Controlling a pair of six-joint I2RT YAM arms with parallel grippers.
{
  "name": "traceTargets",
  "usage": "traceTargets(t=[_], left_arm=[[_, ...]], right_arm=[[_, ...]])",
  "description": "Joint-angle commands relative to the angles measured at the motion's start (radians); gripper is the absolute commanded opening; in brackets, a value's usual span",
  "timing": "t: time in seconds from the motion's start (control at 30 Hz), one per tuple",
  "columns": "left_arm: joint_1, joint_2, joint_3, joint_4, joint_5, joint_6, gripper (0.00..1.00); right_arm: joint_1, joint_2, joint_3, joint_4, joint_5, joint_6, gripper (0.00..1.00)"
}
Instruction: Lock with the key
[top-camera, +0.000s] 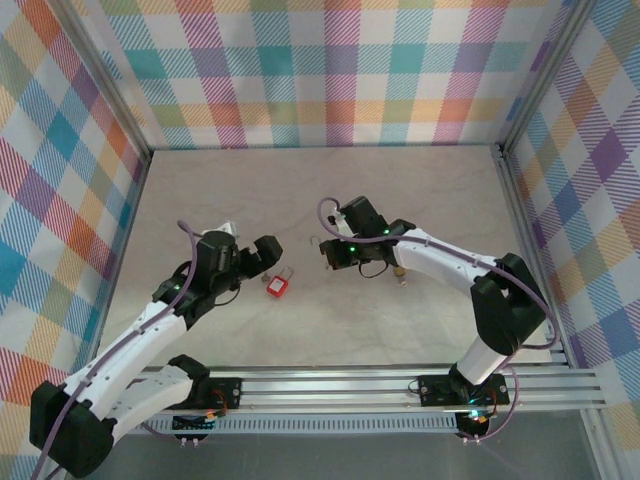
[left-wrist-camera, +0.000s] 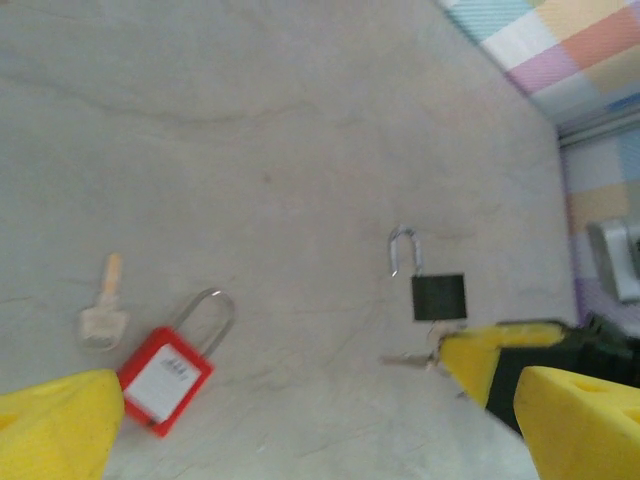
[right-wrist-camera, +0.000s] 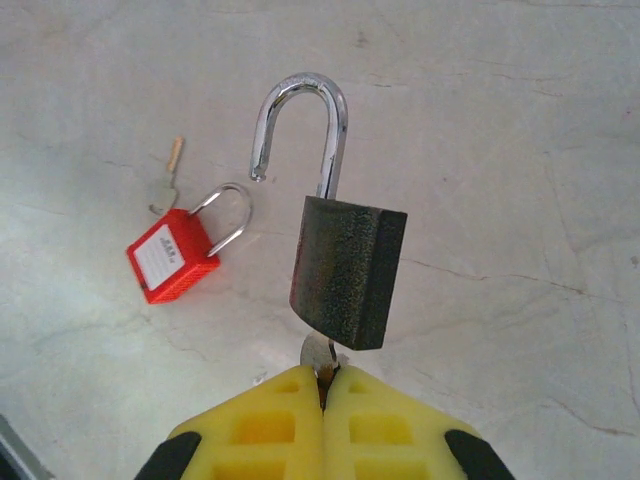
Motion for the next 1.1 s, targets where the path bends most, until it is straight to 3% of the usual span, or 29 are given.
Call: traceTargets(t=[0.0, 0.37, 0.7, 0.93, 1.07], left_arm=[[-0.018, 0.065, -0.025, 0.218, 0.056, -0.078, 1.00], [-0.060, 0.257, -0.059, 0.509, 0.114, -0.177, 0.99], [-0.067, 0.315, -0.102, 0.665, 0.143, -0.219, 0.86], [-0.072, 0.376, -0.118, 0.765, 0.180, -0.251, 0.66], [-0.074, 0.401, -0.125, 0.814, 0.186, -0.269, 0.60]], right_arm=[[-0.006, -0.047, -0.017, 0.067, -0.060, 0.012, 0.00], [-0.006, -0.100, -0.059, 0.100, -0.118, 0.037, 0.00], [-0.006, -0.127, -0.081, 0.133, -0.155, 0.059, 0.00], [-0.006, -0.137, -0.087, 0.151, -0.184, 0.071, 0.00], [-0.006, -0.138, -0.090, 0.160, -0.200, 0.078, 0.00]])
